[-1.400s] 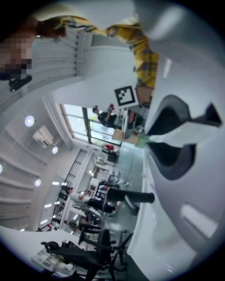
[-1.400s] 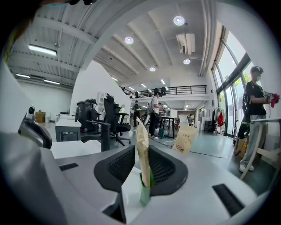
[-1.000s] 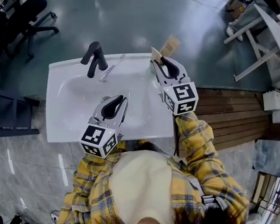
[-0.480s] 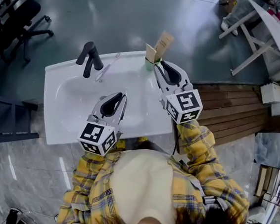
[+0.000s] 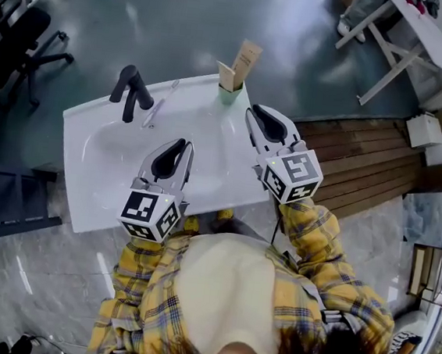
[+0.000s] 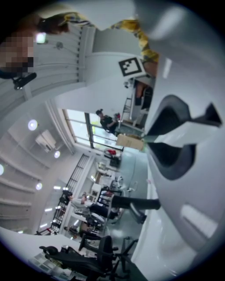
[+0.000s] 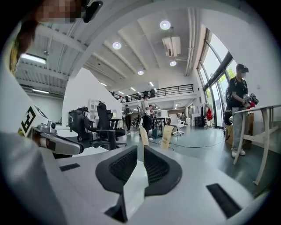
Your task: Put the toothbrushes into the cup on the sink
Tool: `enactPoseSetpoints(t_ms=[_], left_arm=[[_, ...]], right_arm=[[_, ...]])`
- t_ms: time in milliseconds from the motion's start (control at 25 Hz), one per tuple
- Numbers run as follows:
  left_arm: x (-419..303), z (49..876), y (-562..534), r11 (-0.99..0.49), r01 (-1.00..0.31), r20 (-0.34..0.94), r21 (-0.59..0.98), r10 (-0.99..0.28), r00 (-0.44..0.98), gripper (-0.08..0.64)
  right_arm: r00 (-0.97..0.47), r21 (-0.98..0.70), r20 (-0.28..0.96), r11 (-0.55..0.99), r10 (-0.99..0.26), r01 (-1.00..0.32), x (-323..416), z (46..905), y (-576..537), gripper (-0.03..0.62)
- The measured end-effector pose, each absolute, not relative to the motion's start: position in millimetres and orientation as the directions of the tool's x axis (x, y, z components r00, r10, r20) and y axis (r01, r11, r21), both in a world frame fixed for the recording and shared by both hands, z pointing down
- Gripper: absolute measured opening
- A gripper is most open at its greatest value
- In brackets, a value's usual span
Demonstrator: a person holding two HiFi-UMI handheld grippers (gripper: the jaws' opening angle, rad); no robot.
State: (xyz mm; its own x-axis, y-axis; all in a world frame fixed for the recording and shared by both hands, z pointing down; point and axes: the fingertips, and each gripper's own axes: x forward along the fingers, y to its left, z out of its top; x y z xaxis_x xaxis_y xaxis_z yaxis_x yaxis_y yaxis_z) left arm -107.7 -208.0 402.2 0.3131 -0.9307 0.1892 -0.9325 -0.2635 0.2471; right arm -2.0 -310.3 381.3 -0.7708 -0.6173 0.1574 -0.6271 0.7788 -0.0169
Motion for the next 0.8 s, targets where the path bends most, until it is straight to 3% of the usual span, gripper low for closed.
enactPoseSetpoints(t_ms=[800], left_arm=[[-112.2,398.4,-210.5,-0.263,-0.933,0.169,0.245,-0.936,0.308,0.052]], right_arm=[[-0.757,-0.131,0.213,0.749,-0.618,-0.649,-5.0,397.9,-278.1,0.014]])
